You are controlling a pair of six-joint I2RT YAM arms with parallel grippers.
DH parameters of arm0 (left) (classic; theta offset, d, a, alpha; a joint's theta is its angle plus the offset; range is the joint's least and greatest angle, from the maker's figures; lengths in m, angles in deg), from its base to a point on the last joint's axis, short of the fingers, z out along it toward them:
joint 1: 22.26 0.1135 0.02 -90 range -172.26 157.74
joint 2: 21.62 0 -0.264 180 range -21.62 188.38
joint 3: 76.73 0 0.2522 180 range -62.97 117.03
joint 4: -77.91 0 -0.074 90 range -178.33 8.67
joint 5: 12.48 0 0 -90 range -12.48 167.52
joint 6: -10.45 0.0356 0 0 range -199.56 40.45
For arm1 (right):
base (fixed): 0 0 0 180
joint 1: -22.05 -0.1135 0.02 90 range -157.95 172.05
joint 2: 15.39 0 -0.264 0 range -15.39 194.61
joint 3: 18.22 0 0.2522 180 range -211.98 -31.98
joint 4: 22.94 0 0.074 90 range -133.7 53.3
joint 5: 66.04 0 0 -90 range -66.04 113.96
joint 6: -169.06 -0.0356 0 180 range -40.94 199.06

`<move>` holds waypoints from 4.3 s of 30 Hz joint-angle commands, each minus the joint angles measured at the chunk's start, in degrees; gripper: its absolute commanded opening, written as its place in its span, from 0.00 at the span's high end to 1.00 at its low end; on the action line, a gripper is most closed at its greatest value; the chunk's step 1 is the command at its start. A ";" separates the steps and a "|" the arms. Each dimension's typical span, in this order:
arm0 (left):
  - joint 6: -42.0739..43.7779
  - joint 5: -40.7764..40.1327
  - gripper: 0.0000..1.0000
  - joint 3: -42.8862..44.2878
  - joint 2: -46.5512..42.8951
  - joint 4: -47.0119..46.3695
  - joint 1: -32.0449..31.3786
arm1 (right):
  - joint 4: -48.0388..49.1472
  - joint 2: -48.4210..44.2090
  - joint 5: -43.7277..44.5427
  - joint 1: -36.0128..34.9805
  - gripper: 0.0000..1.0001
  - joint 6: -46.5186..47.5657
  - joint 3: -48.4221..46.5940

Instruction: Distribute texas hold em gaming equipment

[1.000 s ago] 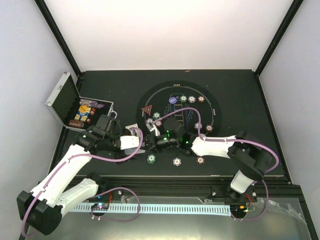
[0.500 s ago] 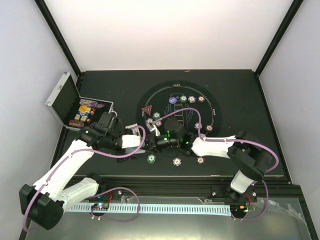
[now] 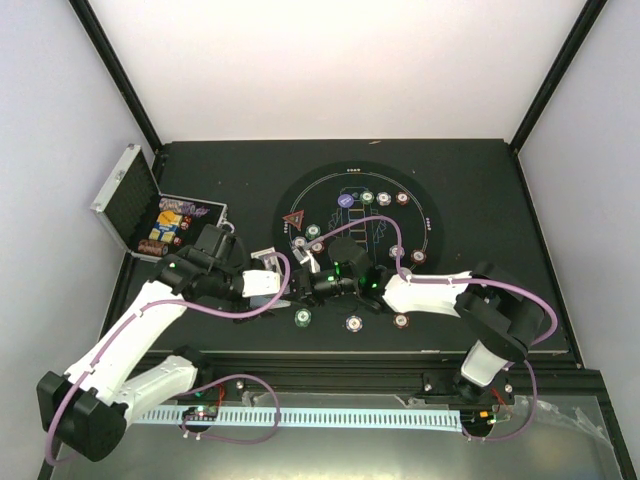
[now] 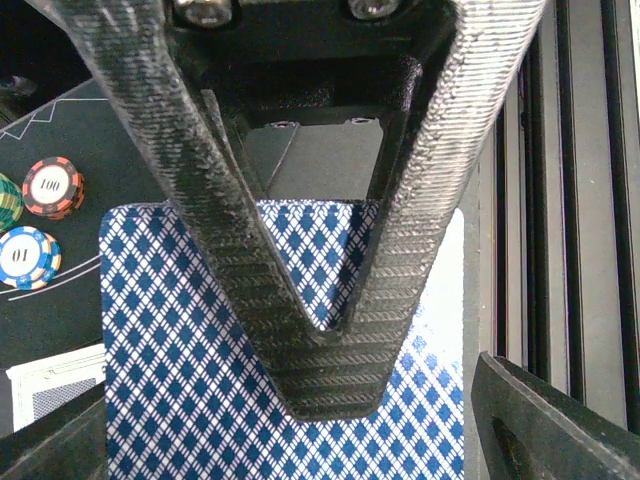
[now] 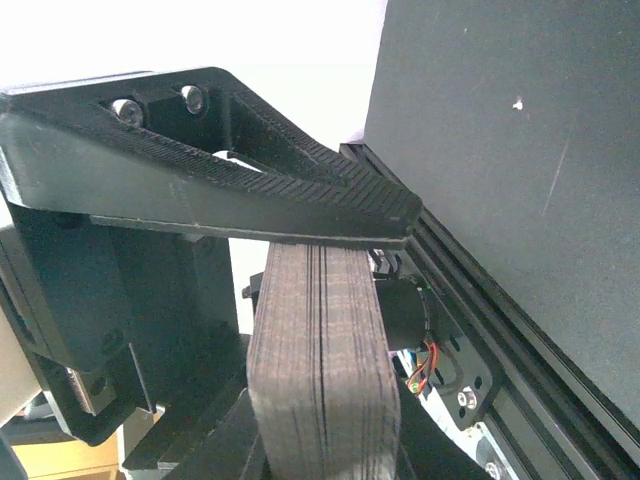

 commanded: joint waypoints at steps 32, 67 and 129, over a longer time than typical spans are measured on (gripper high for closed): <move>-3.91 1.03 0.11 -0.32 0.62 -0.28 -0.41 | -3.86 0.34 3.02 0.26 0.99 2.33 -4.27; -4.14 -0.05 0.07 -1.63 -1.14 -1.30 -0.63 | -5.67 -0.48 4.21 0.30 0.99 3.12 -4.43; -5.32 -6.82 0.46 -2.27 1.71 -3.39 -0.83 | -2.86 1.90 5.58 0.12 0.99 2.43 -3.70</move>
